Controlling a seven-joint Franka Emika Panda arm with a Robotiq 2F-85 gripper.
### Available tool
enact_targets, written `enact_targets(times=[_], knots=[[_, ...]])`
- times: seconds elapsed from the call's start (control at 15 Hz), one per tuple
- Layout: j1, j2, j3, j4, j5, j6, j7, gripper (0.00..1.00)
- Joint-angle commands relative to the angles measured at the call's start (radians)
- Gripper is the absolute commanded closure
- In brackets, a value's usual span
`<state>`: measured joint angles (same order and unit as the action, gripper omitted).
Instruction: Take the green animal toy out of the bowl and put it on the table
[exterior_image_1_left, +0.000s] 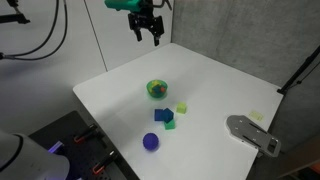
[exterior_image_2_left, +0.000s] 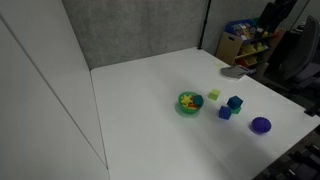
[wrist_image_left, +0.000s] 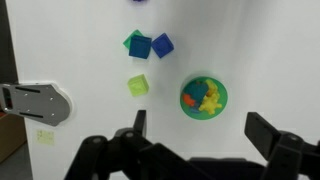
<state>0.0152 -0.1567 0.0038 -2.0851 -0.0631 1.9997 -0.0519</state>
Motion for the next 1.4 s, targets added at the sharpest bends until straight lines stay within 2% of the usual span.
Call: enact_targets(times=[0.0,0.6,1.33], knots=[[0.003,0.143,-0.004,0.114,0.088,-0.01,-0.02,0.0],[-0.004,0.433,0.006,0.249,0.199,0.035,0.049,0.0],[0.024,0.75,0.007,0.361,0.179,0.176,0.15,0.0]])
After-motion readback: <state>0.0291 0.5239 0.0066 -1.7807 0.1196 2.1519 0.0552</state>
